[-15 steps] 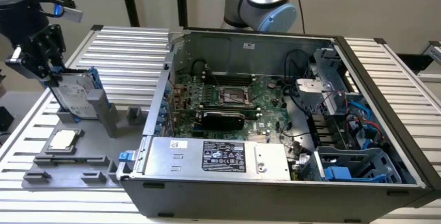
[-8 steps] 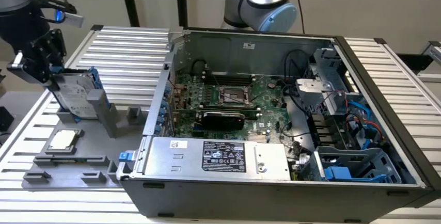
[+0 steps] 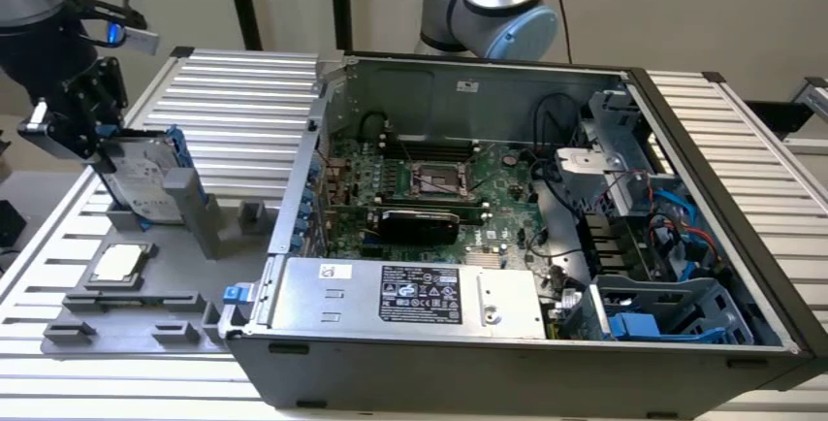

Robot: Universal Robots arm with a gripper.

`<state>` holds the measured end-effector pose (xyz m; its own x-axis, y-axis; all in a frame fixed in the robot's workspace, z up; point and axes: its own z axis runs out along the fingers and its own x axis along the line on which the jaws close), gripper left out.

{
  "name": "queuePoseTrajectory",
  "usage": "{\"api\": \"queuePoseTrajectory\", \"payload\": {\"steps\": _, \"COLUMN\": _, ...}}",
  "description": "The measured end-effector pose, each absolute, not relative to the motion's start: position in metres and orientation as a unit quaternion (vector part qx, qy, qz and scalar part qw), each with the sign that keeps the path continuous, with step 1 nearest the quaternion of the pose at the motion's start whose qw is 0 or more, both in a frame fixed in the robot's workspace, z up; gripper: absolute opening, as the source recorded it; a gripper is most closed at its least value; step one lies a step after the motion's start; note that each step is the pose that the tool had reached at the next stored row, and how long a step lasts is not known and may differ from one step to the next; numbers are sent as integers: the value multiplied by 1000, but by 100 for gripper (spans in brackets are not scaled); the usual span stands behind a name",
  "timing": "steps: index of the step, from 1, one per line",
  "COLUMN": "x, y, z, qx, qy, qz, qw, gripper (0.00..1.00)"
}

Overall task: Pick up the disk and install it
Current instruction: 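Pick up the disk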

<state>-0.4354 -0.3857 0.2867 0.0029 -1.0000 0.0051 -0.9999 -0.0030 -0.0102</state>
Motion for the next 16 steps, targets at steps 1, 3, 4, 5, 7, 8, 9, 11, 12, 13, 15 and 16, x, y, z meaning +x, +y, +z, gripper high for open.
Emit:
{"api": "queuePoseTrajectory", "payload": {"steps": 1, "x": -435, "y": -386, "z": 287, "qx": -708, "qy": 706, "qz": -5, "qw": 2, "gripper": 100}}
{"api": "queuePoseTrajectory", "payload": {"steps": 3, "x": -435, "y": -386, "z": 287, "qx": -708, "qy": 706, "qz": -5, "qw": 2, "gripper": 100}}
{"api": "queuePoseTrajectory", "payload": {"steps": 4, "x": -435, "y": -386, "z": 287, "qx": -708, "qy": 706, "qz": -5, "qw": 2, "gripper": 100}}
{"api": "queuePoseTrajectory", "payload": {"steps": 5, "x": -435, "y": -386, "z": 287, "qx": -708, "qy": 706, "qz": -5, "qw": 2, "gripper": 100}}
{"api": "queuePoseTrajectory", "payload": {"steps": 7, "x": -435, "y": -386, "z": 287, "qx": -708, "qy": 706, "qz": -5, "qw": 2, "gripper": 0}}
{"api": "queuePoseTrajectory", "payload": {"steps": 8, "x": -435, "y": -386, "z": 287, "qx": -708, "qy": 706, "qz": -5, "qw": 2, "gripper": 0}}
{"api": "queuePoseTrajectory", "payload": {"steps": 9, "x": -435, "y": -386, "z": 287, "qx": -708, "qy": 706, "qz": -5, "qw": 2, "gripper": 0}}
{"api": "queuePoseTrajectory", "payload": {"steps": 11, "x": -435, "y": -386, "z": 287, "qx": -708, "qy": 706, "qz": -5, "qw": 2, "gripper": 0}}
{"api": "queuePoseTrajectory", "payload": {"steps": 12, "x": -435, "y": -386, "z": 287, "qx": -708, "qy": 706, "qz": -5, "qw": 2, "gripper": 0}}
{"api": "queuePoseTrajectory", "payload": {"steps": 13, "x": -435, "y": -386, "z": 287, "qx": -708, "qy": 706, "qz": -5, "qw": 2, "gripper": 0}}
{"api": "queuePoseTrajectory", "payload": {"steps": 15, "x": -435, "y": -386, "z": 287, "qx": -708, "qy": 706, "qz": -5, "qw": 2, "gripper": 0}}
{"api": "queuePoseTrajectory", "payload": {"steps": 16, "x": -435, "y": -386, "z": 287, "qx": -708, "qy": 706, "qz": -5, "qw": 2, "gripper": 0}}
